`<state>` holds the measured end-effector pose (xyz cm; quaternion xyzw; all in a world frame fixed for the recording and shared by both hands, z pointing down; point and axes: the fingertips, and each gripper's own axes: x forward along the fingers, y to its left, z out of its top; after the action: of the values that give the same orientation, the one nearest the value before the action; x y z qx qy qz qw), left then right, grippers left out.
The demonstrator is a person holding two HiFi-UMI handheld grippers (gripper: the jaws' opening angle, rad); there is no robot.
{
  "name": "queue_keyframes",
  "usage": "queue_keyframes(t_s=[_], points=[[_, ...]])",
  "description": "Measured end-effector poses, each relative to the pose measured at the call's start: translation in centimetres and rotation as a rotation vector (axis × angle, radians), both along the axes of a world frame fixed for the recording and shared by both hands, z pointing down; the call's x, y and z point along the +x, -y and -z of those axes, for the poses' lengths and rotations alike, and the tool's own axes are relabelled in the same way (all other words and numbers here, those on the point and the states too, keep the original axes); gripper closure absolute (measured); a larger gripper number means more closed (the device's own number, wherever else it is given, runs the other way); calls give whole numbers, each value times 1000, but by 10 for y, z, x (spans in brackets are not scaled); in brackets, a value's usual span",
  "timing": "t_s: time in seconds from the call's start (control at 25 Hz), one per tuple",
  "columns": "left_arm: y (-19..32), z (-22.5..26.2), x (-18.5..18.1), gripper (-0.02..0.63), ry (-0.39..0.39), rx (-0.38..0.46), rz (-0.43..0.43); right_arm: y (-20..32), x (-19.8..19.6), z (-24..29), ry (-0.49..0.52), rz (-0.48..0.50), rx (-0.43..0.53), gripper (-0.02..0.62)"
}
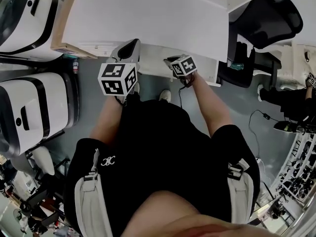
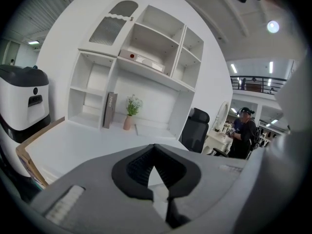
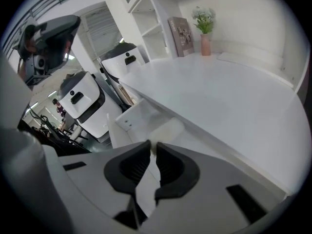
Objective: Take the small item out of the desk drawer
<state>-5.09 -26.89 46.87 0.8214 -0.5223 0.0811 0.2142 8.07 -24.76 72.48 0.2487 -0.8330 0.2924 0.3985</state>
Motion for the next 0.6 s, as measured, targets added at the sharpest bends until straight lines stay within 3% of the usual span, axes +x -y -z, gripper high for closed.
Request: queue_keyframes(t_s=[0.32, 0.6], points=[[8, 9, 15, 592, 5, 27, -42, -18, -14, 44, 159, 22, 9, 558], [11, 19, 34, 592, 9, 54, -89, -5, 0, 124, 304, -94, 194, 558]])
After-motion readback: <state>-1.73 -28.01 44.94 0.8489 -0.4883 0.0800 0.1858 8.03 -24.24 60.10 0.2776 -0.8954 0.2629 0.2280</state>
